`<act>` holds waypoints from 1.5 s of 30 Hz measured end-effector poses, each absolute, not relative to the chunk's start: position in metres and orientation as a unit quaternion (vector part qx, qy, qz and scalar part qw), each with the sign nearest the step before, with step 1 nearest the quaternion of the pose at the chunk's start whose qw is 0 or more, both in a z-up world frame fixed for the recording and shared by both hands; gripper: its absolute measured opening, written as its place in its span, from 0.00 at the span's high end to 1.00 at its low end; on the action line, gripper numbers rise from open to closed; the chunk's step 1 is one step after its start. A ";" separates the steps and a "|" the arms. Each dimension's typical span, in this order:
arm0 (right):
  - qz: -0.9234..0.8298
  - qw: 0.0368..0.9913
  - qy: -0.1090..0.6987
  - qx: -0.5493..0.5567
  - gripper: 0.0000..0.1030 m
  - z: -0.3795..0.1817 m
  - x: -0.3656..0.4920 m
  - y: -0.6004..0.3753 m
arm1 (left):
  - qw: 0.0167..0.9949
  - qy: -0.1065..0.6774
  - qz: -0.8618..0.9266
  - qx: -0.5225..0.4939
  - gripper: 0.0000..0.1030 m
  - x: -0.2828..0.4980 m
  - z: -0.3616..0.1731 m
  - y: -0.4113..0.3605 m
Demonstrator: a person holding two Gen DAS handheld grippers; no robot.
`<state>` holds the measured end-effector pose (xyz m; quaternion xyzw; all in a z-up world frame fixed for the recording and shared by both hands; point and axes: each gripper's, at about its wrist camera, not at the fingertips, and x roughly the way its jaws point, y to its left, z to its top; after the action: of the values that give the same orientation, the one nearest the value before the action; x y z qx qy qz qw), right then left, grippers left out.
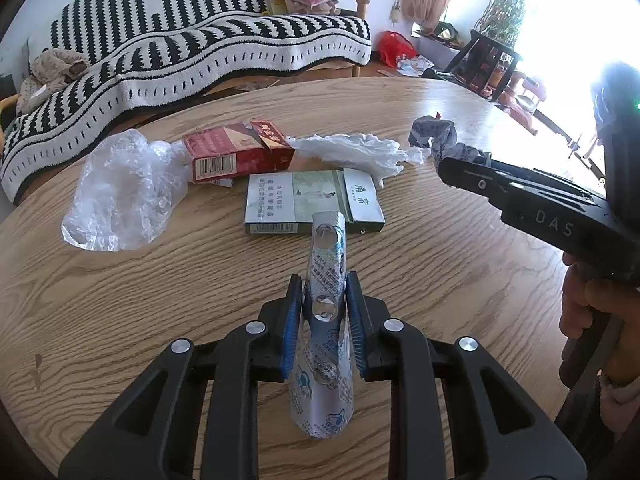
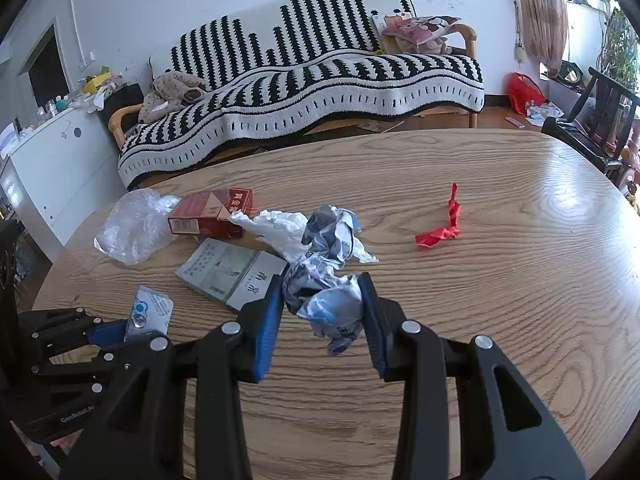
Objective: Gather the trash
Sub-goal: 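Hold the silver packet and crumpled wrapper above the table, then carry both held items to the black bin and open both tools over it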
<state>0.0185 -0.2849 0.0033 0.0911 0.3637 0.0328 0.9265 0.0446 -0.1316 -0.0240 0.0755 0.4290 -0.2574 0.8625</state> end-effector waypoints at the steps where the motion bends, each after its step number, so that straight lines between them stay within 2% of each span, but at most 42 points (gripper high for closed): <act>1: 0.033 0.926 0.364 0.091 0.63 0.003 0.018 -0.285 | 0.863 0.428 -0.259 0.074 0.80 0.045 -0.023 -0.131; 7: 0.025 0.926 0.364 0.092 0.63 0.003 0.020 -0.285 | 0.865 0.423 -0.260 0.068 0.84 0.044 -0.021 -0.126; 21: 0.020 0.926 0.364 0.101 0.64 0.004 0.021 -0.286 | 0.868 0.426 -0.250 0.046 0.84 0.053 -0.019 -0.114; 27: 0.014 0.929 0.341 0.145 0.64 0.026 0.003 -0.298 | 0.887 0.391 -0.246 0.013 0.84 0.033 0.011 -0.110; 30: 0.006 0.941 0.304 0.148 0.64 0.053 -0.041 -0.307 | 0.896 0.364 -0.253 -0.004 0.84 0.013 0.036 -0.121; 35: -0.014 0.941 0.304 0.145 0.64 0.073 -0.134 -0.346 | 0.870 0.362 -0.333 0.021 0.84 -0.058 0.050 -0.187; 40: -0.080 0.934 0.311 0.159 0.64 0.082 -0.243 -0.414 | 0.799 0.409 -0.439 0.040 0.84 -0.135 0.034 -0.271; 45: -0.107 0.898 0.362 0.228 0.64 0.044 -0.319 -0.470 | 0.727 0.482 -0.486 0.042 0.84 -0.185 -0.009 -0.335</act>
<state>-0.3190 -0.4703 0.0439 0.2282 0.3618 -0.1070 0.8975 -0.1849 -0.3345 -0.0092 0.0423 0.4824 -0.4864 0.7272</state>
